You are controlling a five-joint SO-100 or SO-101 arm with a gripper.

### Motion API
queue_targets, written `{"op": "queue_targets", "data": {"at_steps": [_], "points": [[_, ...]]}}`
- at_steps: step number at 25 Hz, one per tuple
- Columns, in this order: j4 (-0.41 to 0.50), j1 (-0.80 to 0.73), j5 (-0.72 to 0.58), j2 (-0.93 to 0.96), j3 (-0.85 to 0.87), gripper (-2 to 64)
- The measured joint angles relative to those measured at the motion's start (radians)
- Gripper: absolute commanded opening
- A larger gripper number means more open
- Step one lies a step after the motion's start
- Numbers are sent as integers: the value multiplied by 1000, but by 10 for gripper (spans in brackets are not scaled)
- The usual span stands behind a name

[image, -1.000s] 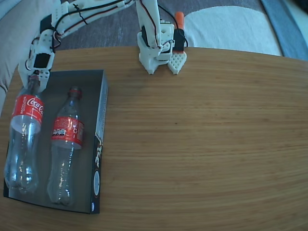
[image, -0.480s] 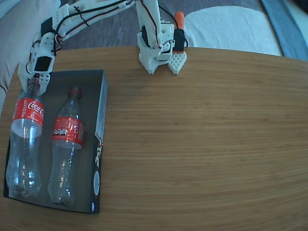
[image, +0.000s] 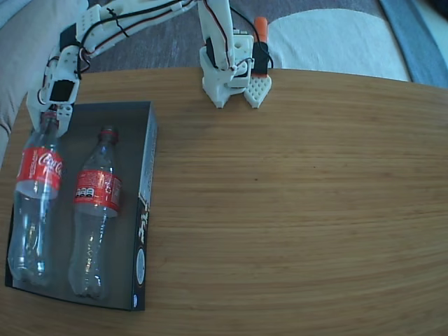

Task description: Grasp the bottles and put them in the box.

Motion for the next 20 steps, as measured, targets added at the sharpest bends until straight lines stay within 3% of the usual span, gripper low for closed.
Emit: {"op": "queue_targets", "data": {"at_steps": [10, 16, 20], "points": [[0, -2, 0, 0, 0, 193], [0, -2, 0, 0, 0, 390], [0, -5, 61, 0, 0, 411]]}}
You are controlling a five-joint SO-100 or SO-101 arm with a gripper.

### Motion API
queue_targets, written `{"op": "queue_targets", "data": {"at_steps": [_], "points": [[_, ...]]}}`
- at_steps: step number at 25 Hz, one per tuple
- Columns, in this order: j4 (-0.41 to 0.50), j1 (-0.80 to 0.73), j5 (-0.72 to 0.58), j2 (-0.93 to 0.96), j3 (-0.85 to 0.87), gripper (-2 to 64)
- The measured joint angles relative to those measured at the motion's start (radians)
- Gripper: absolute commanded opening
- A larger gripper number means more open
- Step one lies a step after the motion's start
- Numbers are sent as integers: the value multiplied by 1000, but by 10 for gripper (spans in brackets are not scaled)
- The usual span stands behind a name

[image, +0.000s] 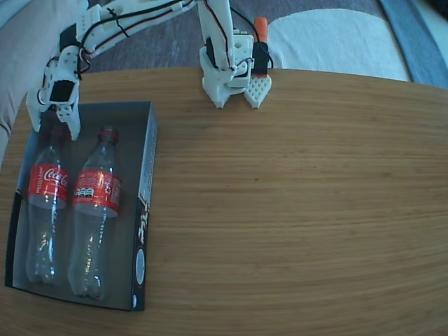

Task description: Grasp the bottles and put them in the box.

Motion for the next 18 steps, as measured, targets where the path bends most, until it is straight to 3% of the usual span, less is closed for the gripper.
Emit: {"op": "queue_targets", "data": {"at_steps": [4, 8, 10, 13, 18], "points": [[8, -11, 17, 0, 0, 411], [92, -8, 17, 0, -51, 416], [132, -6, 20, 0, -77, 460], [170, -6, 87, 9, -106, 524], [176, -44, 236, 49, -130, 529]]}}
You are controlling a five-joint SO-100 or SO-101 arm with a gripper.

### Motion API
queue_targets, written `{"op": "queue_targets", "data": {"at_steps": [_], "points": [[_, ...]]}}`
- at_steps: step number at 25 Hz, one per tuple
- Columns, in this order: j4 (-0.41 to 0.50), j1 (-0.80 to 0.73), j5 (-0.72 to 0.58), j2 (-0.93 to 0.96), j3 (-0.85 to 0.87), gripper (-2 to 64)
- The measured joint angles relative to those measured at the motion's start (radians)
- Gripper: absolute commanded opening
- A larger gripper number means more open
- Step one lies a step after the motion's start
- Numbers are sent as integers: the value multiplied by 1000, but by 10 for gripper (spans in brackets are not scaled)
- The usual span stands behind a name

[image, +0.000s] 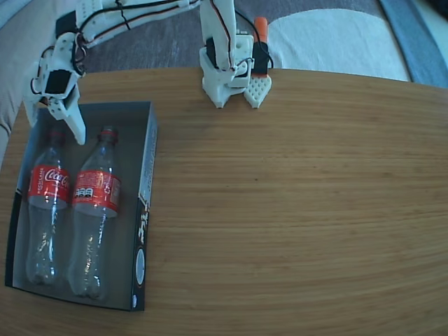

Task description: Grasp the bottles and put them in the box.

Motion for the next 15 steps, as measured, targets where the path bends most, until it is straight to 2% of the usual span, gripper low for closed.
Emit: {"op": "queue_targets", "data": {"at_steps": [3, 15], "points": [[32, -18, 63, 6, -43, 528], [262, -206, 431, 9, -296, 528]]}}
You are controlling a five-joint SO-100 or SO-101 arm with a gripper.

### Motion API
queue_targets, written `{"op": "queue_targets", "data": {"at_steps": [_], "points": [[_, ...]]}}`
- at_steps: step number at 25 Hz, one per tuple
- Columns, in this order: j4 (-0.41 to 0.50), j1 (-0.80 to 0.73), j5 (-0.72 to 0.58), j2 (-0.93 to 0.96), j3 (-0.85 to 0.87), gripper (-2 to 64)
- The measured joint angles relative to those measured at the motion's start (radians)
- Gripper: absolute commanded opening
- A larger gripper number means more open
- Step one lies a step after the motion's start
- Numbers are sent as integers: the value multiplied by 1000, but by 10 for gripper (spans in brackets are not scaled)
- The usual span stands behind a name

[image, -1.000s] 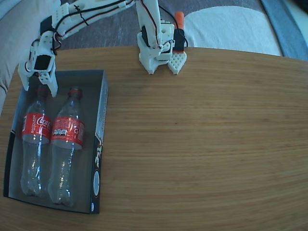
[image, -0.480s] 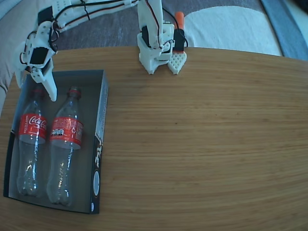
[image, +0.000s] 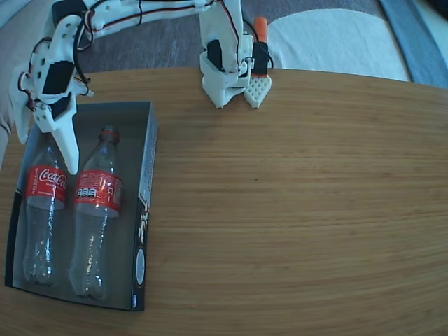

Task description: Grasp the bottles and put them in the box.

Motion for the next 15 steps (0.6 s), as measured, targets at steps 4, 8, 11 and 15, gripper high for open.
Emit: {"op": "queue_targets", "data": {"at_steps": [4, 8, 11, 15], "points": [[58, -58, 143, 0, -55, 528], [118, -120, 281, 0, -121, 528], [175, -160, 382, 0, -173, 528], [258, -209, 503, 0, -233, 528]]}}
